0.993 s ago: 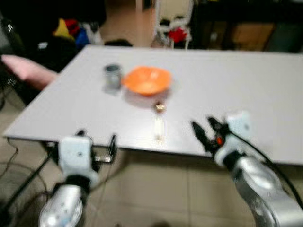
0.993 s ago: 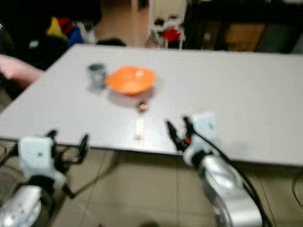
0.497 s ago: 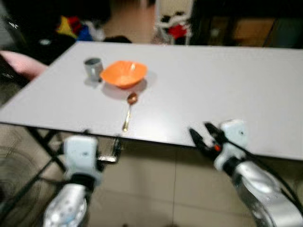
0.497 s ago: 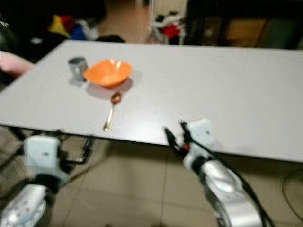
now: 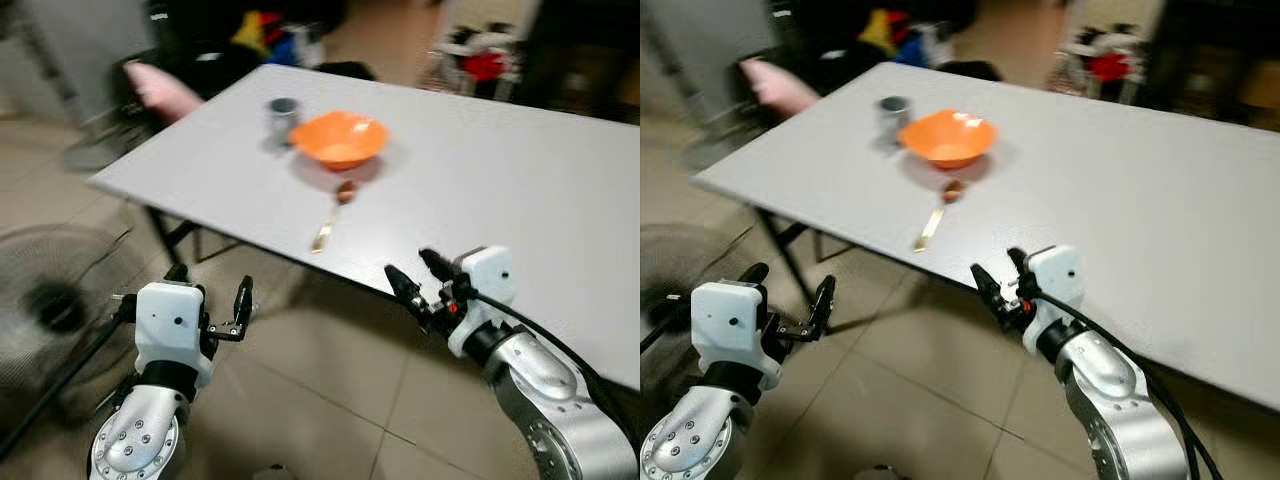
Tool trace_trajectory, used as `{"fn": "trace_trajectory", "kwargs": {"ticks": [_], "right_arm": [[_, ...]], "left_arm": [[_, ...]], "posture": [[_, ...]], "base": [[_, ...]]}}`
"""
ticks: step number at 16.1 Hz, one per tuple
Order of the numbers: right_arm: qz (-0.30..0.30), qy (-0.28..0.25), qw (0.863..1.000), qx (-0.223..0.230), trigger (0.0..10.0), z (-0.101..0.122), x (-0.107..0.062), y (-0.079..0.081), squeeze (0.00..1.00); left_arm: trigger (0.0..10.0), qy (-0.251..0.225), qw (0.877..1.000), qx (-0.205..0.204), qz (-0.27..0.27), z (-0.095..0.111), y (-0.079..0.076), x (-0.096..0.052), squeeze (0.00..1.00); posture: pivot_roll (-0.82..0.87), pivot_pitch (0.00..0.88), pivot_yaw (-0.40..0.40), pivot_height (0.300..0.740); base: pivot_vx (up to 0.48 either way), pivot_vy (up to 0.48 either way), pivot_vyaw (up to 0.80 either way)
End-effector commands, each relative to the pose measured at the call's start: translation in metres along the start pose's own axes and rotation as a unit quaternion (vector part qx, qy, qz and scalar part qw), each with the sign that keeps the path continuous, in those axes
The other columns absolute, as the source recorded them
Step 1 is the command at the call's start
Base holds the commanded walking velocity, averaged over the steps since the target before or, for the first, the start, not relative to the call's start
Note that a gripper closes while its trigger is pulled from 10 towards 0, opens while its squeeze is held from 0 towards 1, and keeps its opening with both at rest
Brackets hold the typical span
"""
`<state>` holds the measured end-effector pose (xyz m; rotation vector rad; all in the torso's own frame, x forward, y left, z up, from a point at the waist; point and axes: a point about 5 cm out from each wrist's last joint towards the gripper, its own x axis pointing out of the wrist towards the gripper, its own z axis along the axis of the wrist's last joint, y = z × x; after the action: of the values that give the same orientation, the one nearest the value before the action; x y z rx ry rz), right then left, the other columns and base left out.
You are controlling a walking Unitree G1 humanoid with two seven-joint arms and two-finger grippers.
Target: Setting the table
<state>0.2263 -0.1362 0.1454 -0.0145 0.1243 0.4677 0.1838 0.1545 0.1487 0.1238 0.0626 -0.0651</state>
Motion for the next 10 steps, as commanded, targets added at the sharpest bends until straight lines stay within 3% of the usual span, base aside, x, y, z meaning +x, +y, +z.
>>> {"fn": "trace_trajectory", "kwargs": {"ticks": [1,10], "right_arm": [[-0.002,-0.008,1.0,0.012,10.0,0.002,0.001,-0.002,1.0],[0.035,-0.013,0.999,0.025,10.0,-0.002,0.004,0.004,1.0]], "left_arm": [[10.0,-0.003,1.0,0.002,0.012,0.003,0.003,0.0,0.0],[10.0,0.003,1.0,0.012,0.025,0.0,0.007,-0.006,0.0]], "posture": [[0.01,0.0,0.058,0.74],[0.02,0.0,0.045,0.74]], "base": [[0.0,0.0,0.8],[0.0,0.0,0.8]]}}
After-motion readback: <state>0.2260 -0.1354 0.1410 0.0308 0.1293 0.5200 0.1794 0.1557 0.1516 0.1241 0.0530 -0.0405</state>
